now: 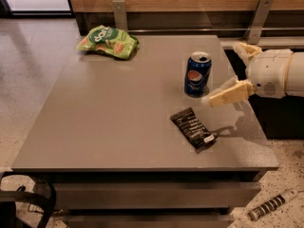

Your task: Pick pepsi can

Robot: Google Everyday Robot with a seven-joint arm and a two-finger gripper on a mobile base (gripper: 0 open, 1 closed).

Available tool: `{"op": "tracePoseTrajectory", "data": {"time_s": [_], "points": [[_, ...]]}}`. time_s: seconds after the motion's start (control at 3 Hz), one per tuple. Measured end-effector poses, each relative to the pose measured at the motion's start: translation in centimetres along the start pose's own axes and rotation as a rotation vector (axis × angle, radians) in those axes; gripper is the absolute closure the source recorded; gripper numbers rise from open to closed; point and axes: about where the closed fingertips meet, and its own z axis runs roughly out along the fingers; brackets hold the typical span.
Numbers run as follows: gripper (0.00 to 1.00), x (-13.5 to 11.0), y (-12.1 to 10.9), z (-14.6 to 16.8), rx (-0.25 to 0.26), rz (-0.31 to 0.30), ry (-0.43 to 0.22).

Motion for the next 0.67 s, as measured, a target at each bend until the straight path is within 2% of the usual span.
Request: {"op": "tracePoseTrajectory", "data": {"time_s": [0.33, 0.67], "points": [[0.0, 0.9, -1.0, 1.0, 0.005, 0.044, -0.033], [0.0, 2.7, -2.9, 3.5, 0.02, 0.12, -0.135]]}}
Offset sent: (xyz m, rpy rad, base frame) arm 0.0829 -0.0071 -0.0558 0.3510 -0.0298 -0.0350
